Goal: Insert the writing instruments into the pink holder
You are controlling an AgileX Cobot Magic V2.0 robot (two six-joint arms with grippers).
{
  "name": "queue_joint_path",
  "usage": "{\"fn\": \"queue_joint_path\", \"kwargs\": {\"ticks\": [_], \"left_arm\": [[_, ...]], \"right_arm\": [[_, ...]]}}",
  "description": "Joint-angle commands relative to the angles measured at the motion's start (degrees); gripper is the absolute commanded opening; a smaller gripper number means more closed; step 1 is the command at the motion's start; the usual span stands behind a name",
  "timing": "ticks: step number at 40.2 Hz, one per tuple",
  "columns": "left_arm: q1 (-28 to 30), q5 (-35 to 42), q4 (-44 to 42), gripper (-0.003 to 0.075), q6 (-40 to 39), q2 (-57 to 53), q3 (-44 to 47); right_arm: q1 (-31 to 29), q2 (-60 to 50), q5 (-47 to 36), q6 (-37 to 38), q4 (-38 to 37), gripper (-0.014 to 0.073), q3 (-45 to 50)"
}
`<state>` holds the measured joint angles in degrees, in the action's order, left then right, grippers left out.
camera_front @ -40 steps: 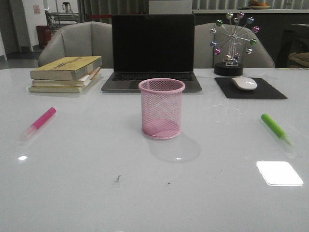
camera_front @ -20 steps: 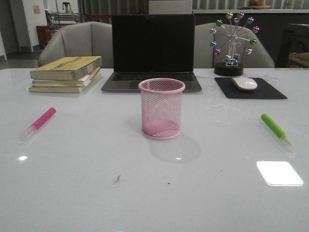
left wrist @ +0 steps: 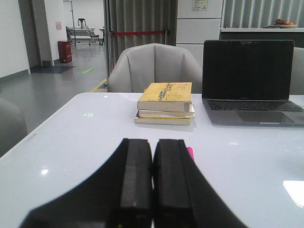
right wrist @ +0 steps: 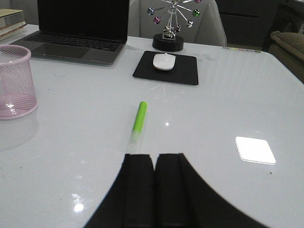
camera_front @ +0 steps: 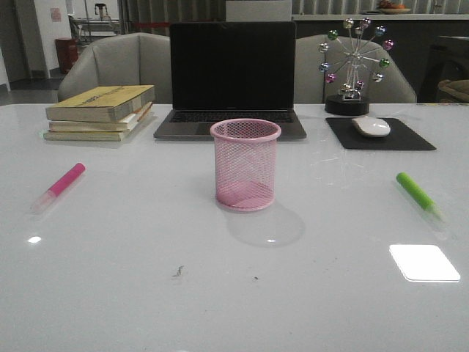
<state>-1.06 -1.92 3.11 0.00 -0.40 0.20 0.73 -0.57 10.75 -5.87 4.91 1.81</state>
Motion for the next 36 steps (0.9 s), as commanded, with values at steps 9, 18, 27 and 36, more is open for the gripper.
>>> {"fn": "queue_joint_path", "kwargs": {"ticks": [9, 18, 27, 36], "left_arm": [[-0.3, 5.2, 0.5, 0.0114, 0.0, -1.0, 0.9], [-0.3, 5.2, 0.5, 0.0114, 0.0, -1.0, 0.9], [-0.3, 8.1, 0.5, 0.0114, 0.0, -1.0, 0.7], [-0.3, 8.1, 0.3, 0.0114, 0.0, -1.0, -0.9]], "right_arm": [[-0.2, -1.1, -6.2, -0.2, -0.2, 0.0055, -0.4], [-0.2, -1.1, -8.5, -0.2, -0.2, 0.0055, -0.4], [-0.2, -1.1, -16.3, -0.2, -0.2, 0.0055, -0.4], [-0.2, -1.1, -19.5, 1.9, 3.5, 0.0055, -0.5]]}}
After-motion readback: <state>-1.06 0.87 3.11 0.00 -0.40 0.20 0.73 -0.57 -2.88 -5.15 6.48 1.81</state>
